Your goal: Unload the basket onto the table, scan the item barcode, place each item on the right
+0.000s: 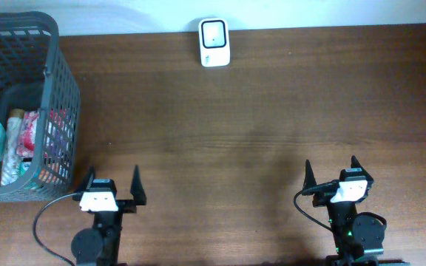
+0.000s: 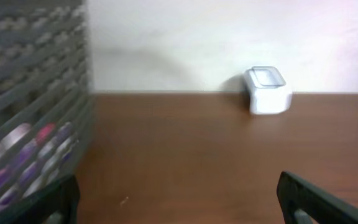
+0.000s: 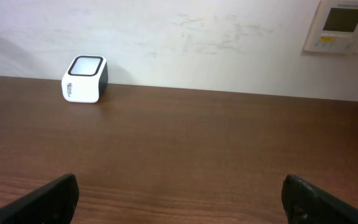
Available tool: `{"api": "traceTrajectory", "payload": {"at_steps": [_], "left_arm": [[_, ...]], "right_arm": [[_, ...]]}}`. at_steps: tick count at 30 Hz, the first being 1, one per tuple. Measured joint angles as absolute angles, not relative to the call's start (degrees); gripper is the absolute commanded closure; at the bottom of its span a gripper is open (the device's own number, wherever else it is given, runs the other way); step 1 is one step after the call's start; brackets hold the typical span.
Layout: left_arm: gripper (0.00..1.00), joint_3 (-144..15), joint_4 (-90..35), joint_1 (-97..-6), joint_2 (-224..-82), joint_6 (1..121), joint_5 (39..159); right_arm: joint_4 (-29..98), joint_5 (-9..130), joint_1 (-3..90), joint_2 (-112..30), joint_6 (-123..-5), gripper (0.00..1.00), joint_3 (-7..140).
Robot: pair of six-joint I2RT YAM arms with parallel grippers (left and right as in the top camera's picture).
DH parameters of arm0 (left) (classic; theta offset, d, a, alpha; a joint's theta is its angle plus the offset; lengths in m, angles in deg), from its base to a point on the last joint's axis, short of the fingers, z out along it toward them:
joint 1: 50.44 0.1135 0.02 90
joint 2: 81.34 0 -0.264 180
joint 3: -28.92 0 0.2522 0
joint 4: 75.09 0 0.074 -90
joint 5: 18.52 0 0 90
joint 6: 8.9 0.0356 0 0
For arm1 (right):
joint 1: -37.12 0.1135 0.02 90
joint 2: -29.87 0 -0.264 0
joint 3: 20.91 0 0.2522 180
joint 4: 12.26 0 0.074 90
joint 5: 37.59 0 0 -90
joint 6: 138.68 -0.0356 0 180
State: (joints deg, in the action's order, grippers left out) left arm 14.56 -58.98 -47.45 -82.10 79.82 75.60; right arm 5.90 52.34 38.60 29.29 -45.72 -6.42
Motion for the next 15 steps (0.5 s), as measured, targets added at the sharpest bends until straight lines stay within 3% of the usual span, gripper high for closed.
{"api": "traceTrajectory", "payload": {"at_steps": [4,5,8,12,15], "left_arm": [[0.01,14.6,-76.4,-47.5,-82.1,80.0,88.2],[0.01,14.6,-85.8,-47.5,-82.1,80.0,91.2],[0.01,13.5,-101.0,-47.5,-81.9,79.6,94.0],[0.01,4.4,-94.8,-47.5,-82.9,79.6,87.8],[0.01,-14.4,-75.4,-47.4,-92.2,81.2,80.1]], "right_arm": [[5.9,52.4,38.6,29.3,-45.7,0.01,-6.4],[5.9,52.3,38.6,29.3,-45.7,0.01,-6.4],[5.9,52.3,38.6,29.3,-45.7,0.01,-6.4],[5.9,52.3,38.6,29.3,-45.7,0.01,-6.4],[5.9,52.4,38.6,29.3,-45.7,0.01,-6.4]]}}
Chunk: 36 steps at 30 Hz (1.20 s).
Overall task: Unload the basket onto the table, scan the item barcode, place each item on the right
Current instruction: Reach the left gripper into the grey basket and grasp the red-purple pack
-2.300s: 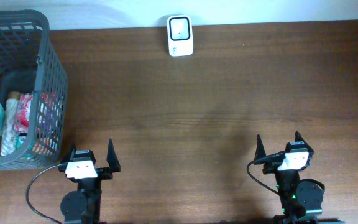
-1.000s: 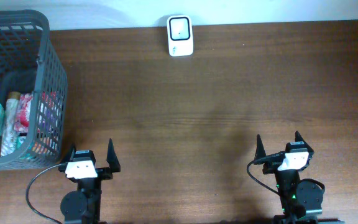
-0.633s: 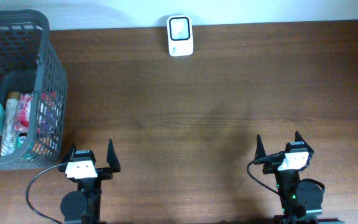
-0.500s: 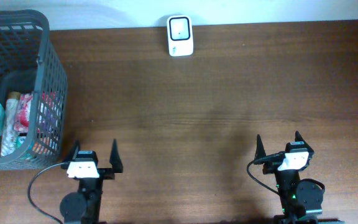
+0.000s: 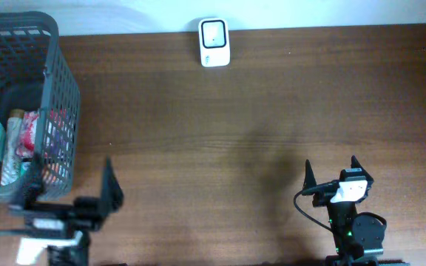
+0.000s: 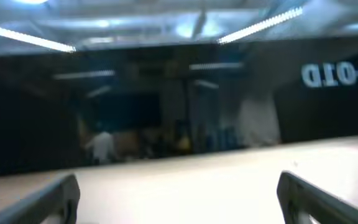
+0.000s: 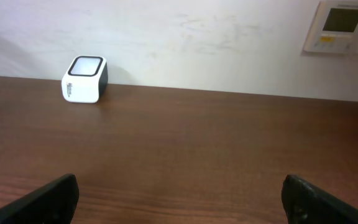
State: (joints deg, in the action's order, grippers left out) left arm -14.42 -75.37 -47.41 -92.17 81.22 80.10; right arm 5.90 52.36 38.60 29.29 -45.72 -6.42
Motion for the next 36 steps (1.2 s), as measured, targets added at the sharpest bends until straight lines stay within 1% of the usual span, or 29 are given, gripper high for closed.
{"api": "traceTrajectory", "payload": {"at_steps": [2,5,7,9,11,12,15,16,18,19,22,25,33,36], "left_arm": [[0.01,-23.1,-71.2,-47.4,-99.5,82.3,79.8],[0.01,-30.4,-72.6,-47.4,-108.1,85.6,77.3],[0.01,-33.2,-72.7,-47.4,-112.2,86.7,72.0],[0.01,-39.1,-73.2,-47.4,-119.6,88.5,63.2],[0.01,-49.0,-70.8,-47.4,-129.0,92.8,56.7],[0.01,-53.4,-67.5,-47.3,-132.7,94.2,54.7],[0.01,-77.0,-45.1,-44.3,-148.9,96.4,48.6],[0.01,-86.2,-36.0,-42.0,-155.3,95.6,47.5],[0.01,-99.0,-22.5,-37.2,-165.6,93.1,47.0],[0.01,-101.8,-19.4,-34.8,-169.2,91.3,47.7],[0.01,-103.0,-13.4,-30.4,-174.6,88.6,53.1],[0.01,-103.2,-6.1,-27.8,-179.0,87.5,57.5],[0.01,-103.2,-4.8,-22.6,-182.6,87.7,59.3],[0.01,-102.3,-3.1,-22.3,-185.0,88.2,59.7]], "right_arm": [[5.9,52.3,38.6,29.3,-45.7,0.01,-6.4],[5.9,52.3,38.6,29.3,-45.7,0.01,-6.4],[5.9,52.4,38.6,29.3,-45.7,0.01,-6.4],[5.9,52.4,38.6,29.2,-45.7,0.01,-6.4],[5.9,52.3,38.6,29.2,-45.7,0.01,-6.4],[5.9,52.4,38.6,29.2,-45.7,0.01,-6.4],[5.9,52.3,38.6,29.3,-45.7,0.01,-6.4],[5.9,52.3,38.6,29.3,-45.7,0.01,-6.4],[5.9,52.3,38.6,29.3,-45.8,0.01,-6.4],[5.9,52.3,38.6,29.3,-45.7,0.01,-6.4],[5.9,52.3,38.6,29.3,-45.7,0.01,-6.4],[5.9,52.4,38.6,29.3,-45.7,0.01,-6.4],[5.9,52.3,38.6,29.3,-45.7,0.01,-6.4],[5.9,52.3,38.6,29.3,-45.8,0.01,-6.4]]}}
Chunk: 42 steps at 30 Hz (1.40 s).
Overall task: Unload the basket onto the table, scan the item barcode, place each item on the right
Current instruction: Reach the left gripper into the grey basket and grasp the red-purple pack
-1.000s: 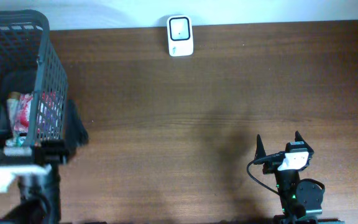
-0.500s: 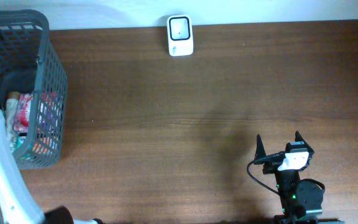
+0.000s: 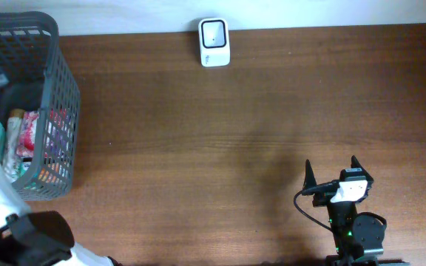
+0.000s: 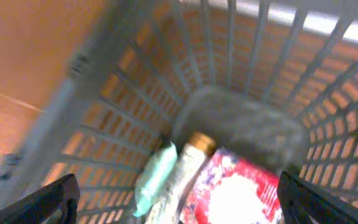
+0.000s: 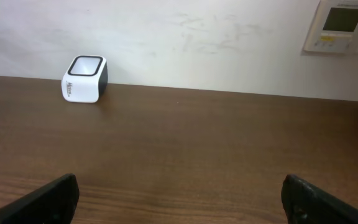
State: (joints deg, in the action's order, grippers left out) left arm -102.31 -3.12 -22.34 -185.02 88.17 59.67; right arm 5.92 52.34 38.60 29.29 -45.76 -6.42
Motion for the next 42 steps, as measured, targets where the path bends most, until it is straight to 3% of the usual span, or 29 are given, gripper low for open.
{"api": "traceTrajectory", "payload": {"at_steps": [7,21,25,26,27,29,31,33,34,36,37,42], "left_arm": [[0.01,-96.6,0.7,-22.3,-194.9,91.2,64.3],[0.02,-86.3,2.7,-19.7,-198.9,104.5,77.4],[0.15,-82.9,-0.8,-19.6,-198.9,105.7,77.6],[0.38,-82.0,-2.0,-19.7,-198.9,105.8,77.9],[0.4,-81.3,-3.0,-19.8,-198.9,105.8,78.1],[0.13,-80.3,-4.7,-19.8,-198.9,105.8,78.4],[0.16,-78.7,-6.2,-19.8,-198.9,106.0,78.6],[0.3,-76.2,-8.8,-19.8,-198.9,106.2,78.7],[0.43,-75.4,-9.8,-19.8,-198.7,106.3,78.5],[0.76,-74.2,-11.1,-19.8,-198.4,106.6,78.1],[0.99,-74.1,-11.1,-19.8,-198.4,106.6,78.1],[1.0,-77.2,-8.4,-19.9,-198.3,103.7,77.9]], "right_arm": [[5.9,52.3,38.6,29.3,-45.8,0.01,-6.4],[5.9,52.3,38.6,29.3,-45.7,0.01,-6.4],[5.9,52.3,38.6,29.3,-45.7,0.01,-6.4],[5.9,52.3,38.6,29.3,-45.7,0.01,-6.4],[5.9,52.3,38.6,29.3,-45.7,0.01,-6.4],[5.9,52.3,38.6,29.3,-45.7,0.01,-6.4],[5.9,52.3,38.6,29.3,-45.7,0.01,-6.4],[5.9,52.4,38.6,29.3,-45.7,0.01,-6.4],[5.9,52.3,38.6,29.3,-45.7,0.01,-6.4],[5.9,52.3,38.6,29.3,-45.7,0.01,-6.4],[5.9,52.4,38.6,29.3,-45.7,0.01,-6.4],[5.9,52.3,38.6,29.3,-45.7,0.01,-6.4]]}}
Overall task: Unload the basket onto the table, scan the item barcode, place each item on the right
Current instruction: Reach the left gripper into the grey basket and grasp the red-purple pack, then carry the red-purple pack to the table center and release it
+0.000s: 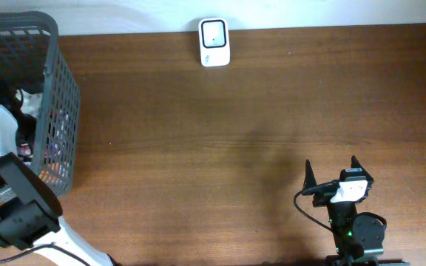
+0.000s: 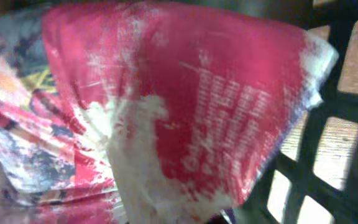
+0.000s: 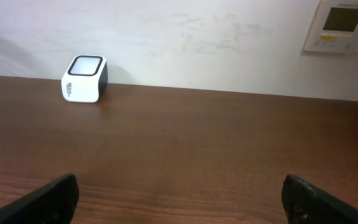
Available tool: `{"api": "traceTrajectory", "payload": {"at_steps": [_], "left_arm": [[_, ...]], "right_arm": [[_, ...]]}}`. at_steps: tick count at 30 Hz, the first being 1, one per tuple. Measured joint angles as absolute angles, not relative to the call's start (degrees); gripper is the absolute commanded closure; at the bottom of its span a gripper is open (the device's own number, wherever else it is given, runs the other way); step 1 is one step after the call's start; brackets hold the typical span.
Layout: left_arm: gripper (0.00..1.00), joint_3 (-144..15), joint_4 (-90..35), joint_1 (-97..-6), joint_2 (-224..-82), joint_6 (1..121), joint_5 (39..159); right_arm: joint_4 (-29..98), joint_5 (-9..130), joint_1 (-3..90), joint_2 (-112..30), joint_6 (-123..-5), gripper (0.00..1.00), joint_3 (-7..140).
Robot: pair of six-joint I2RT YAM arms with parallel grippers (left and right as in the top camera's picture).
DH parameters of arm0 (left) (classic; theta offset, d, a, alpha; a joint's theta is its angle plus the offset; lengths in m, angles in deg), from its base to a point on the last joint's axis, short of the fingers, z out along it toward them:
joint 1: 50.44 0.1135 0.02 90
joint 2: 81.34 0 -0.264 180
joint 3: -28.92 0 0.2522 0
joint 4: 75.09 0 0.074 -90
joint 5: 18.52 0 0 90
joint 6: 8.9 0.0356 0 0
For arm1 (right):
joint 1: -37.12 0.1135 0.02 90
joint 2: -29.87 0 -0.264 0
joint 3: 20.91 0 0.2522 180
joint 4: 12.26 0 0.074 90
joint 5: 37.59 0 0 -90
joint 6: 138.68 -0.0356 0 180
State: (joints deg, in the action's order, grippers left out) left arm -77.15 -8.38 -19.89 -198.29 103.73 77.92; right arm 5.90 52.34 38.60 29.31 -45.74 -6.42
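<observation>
A red and white printed packet (image 2: 185, 118) fills the left wrist view, lying in the grey mesh basket (image 1: 53, 70) at the table's left end. My left gripper (image 1: 13, 103) is down inside the basket right at that packet. Its fingers are hidden in both views, so its state does not show. The white barcode scanner (image 1: 214, 42) stands at the far edge of the table, and the right wrist view shows the scanner (image 3: 85, 79) against the wall. My right gripper (image 3: 179, 190) rests open and holds nothing at the front right.
The basket holds other packets, and its dark mesh wall (image 2: 328, 155) stands close on the right of the red packet. The brown table (image 1: 235, 133) stretches between basket and scanner. A white wall panel (image 3: 342, 25) hangs at the back right.
My left gripper was above the basket, looking down at several packets with its fingers apart. Now it is low inside the basket with the red packet filling its view. The right arm has not moved.
Both grippers rested open at the table's front edge. Then my left arm was raised and turned, its camera facing the room. Then it hung over the basket, and now it is down among the packets. My right gripper stayed put throughout.
</observation>
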Motion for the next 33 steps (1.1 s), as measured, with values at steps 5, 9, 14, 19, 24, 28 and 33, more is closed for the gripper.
{"api": "traceTrajectory", "payload": {"at_steps": [5,9,14,19,24,28,33], "left_arm": [[1.0,-91.4,-5.5,-19.9,-196.7,93.4,79.3],[1.0,-101.6,-8.8,-19.9,-185.2,84.0,83.1],[1.0,-103.2,-14.6,-20.0,-171.7,72.3,93.6],[1.0,-103.4,-16.8,-28.5,-170.6,60.1,110.0],[1.0,-103.5,-7.0,-48.8,-174.0,58.8,107.5],[1.0,-103.5,0.8,-64.2,-181.6,58.7,93.2],[1.0,-103.5,3.6,-75.6,-194.1,58.7,80.8]], "right_arm": [[5.9,52.3,38.6,29.3,-45.7,0.01,-6.4],[5.9,52.3,38.6,29.3,-45.7,0.01,-6.4],[5.9,52.4,38.6,29.3,-45.7,0.01,-6.4],[5.9,52.4,38.6,29.3,-45.7,0.01,-6.4],[5.9,52.3,38.6,29.3,-45.7,0.01,-6.4],[5.9,52.4,38.6,29.3,-45.7,0.01,-6.4],[5.9,52.4,38.6,29.3,-45.7,0.01,-6.4]]}}
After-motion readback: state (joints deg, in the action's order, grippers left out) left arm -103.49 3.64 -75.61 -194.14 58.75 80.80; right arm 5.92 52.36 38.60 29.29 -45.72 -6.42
